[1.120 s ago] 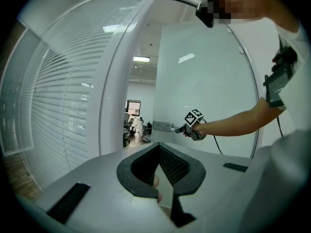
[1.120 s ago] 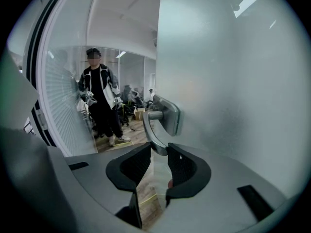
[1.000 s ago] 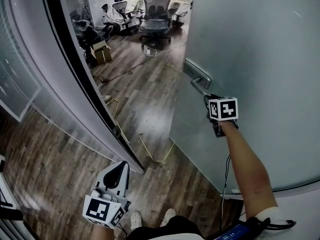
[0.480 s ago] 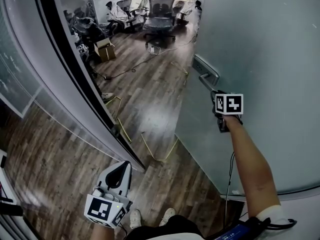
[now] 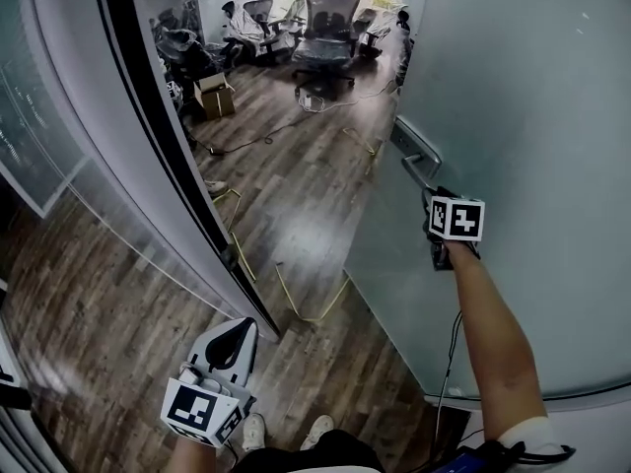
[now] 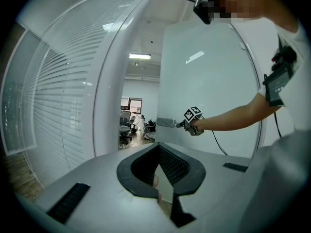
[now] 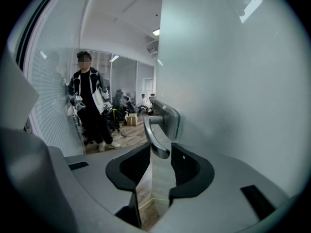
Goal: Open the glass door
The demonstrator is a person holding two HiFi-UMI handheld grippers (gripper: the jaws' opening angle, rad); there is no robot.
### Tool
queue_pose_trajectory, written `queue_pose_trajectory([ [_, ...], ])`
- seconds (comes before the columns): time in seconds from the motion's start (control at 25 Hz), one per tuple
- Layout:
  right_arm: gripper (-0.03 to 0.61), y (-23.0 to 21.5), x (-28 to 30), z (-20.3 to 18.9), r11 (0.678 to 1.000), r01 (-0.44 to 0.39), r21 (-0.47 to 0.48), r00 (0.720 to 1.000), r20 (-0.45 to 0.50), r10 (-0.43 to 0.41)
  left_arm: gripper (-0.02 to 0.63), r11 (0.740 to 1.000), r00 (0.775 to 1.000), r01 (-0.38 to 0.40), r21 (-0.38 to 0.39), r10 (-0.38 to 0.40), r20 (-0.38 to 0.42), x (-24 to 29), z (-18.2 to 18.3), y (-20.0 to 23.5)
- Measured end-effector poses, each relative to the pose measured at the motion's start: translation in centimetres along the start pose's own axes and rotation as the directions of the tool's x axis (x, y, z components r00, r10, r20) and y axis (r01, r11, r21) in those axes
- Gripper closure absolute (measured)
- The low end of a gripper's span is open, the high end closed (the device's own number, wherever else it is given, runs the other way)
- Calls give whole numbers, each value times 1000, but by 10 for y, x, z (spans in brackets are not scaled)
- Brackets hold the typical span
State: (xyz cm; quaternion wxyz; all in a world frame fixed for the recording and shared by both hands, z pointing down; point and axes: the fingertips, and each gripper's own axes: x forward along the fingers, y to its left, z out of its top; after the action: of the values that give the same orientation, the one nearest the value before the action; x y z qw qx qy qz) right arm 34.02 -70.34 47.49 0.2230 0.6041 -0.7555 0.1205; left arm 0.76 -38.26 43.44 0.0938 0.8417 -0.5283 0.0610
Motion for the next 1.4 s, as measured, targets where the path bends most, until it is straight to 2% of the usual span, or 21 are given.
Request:
queue_pose_trajectory([
  [0.24, 449, 25, -28, 24, 998, 26, -58, 989, 145, -17, 615, 1000, 1000, 20, -11, -20, 21, -9, -13, 15],
  [0.56, 449, 58, -119, 80, 997, 11, -70, 940, 340, 13, 615, 998, 996, 68, -1, -67, 58, -11, 4, 17],
  [0.68, 449, 71, -161, 93, 998, 17, -63, 915, 403, 10, 615, 996, 993, 93, 6, -94, 71, -17, 14, 16],
  [0.92, 449, 107, -253, 110, 998, 62, -24, 839, 543, -39, 615, 985, 980, 168, 36, -171, 101, -35, 27, 20],
  [1.04, 450, 129, -292, 111, 993, 113, -40, 820, 569, -71, 615, 975, 968, 215, 52, -220, 120, -48, 42, 21],
  [1.2, 452, 166, -343, 108, 990, 133, -48, 815, 574, -82, 615, 955, 946, 280, 94, -291, 144, -75, 72, 22],
  [1.4, 493, 210, -394, 72, 987, 158, -16, 813, 570, -121, 615, 925, 916, 356, 134, -373, 144, -99, 76, 22],
])
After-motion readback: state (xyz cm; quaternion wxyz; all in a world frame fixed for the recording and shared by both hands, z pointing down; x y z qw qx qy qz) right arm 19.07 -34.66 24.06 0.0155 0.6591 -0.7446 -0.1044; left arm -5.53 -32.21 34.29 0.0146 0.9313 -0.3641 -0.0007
